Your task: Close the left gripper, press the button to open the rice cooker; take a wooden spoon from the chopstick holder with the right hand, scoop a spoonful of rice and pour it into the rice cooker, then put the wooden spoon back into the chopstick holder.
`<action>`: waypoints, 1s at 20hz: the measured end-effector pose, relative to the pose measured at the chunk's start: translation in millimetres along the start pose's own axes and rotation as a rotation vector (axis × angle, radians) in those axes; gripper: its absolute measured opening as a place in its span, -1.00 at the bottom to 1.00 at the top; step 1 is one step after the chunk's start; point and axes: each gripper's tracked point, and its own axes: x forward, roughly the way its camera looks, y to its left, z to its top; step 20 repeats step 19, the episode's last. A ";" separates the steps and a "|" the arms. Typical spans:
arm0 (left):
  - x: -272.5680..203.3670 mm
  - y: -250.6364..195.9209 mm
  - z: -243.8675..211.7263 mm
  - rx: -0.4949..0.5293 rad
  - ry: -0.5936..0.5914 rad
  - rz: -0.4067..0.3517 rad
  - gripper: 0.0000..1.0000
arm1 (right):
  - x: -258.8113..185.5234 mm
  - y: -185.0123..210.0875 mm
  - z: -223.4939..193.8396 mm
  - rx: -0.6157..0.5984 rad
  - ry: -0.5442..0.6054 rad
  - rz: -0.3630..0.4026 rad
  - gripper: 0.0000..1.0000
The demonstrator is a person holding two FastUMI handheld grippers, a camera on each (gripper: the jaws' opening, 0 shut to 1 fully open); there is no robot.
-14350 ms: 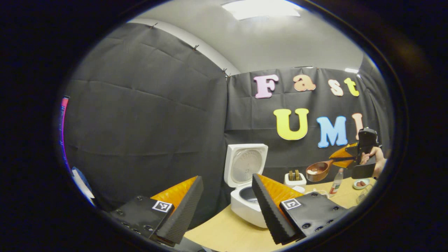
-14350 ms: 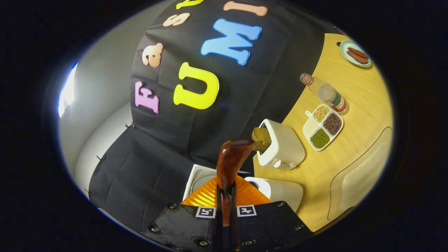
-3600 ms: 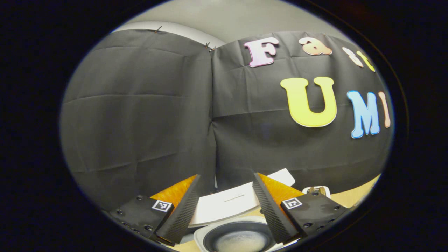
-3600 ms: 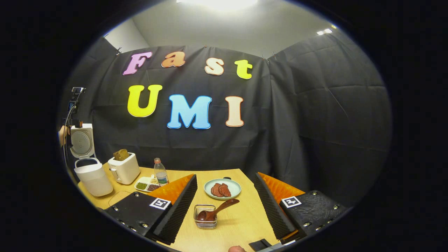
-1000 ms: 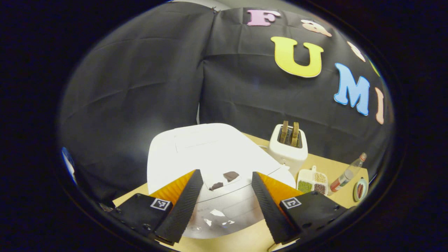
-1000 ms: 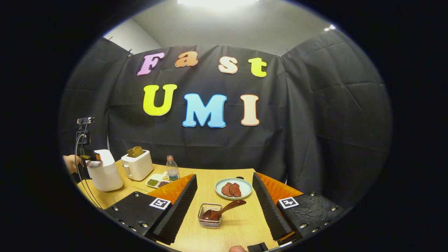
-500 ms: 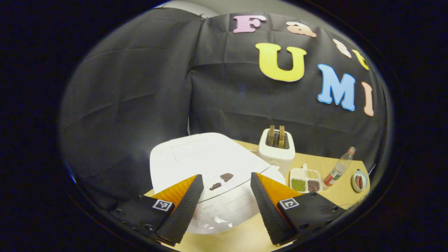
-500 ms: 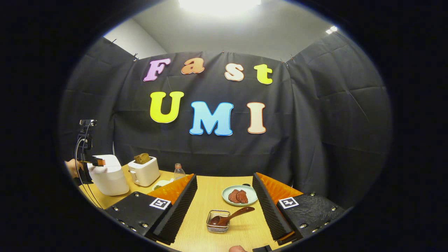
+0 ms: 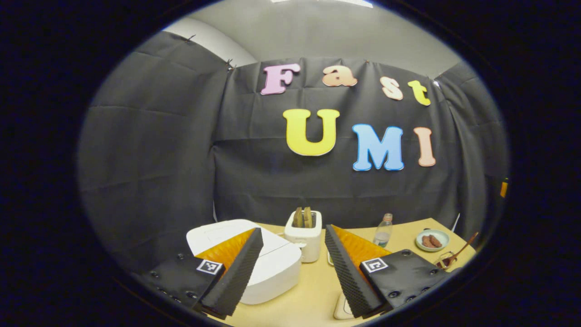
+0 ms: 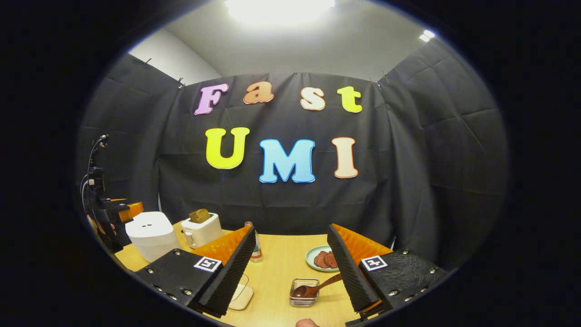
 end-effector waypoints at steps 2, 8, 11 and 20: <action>-24.5 -4.6 14.4 0.016 -0.048 -0.009 0.92 | 0.8 10.9 7.6 0.019 -0.029 0.014 0.93; -66.4 -29.3 35.3 0.030 -0.123 -0.063 0.92 | 3.6 31.3 14.1 0.032 -0.072 0.028 0.93; -71.4 -29.4 44.9 0.036 -0.141 -0.059 0.93 | 10.6 39.4 14.2 0.050 -0.068 0.044 0.93; -77.3 -26.4 56.4 0.082 -0.178 -0.042 0.86 | 17.6 57.3 18.5 0.031 -0.084 0.064 0.93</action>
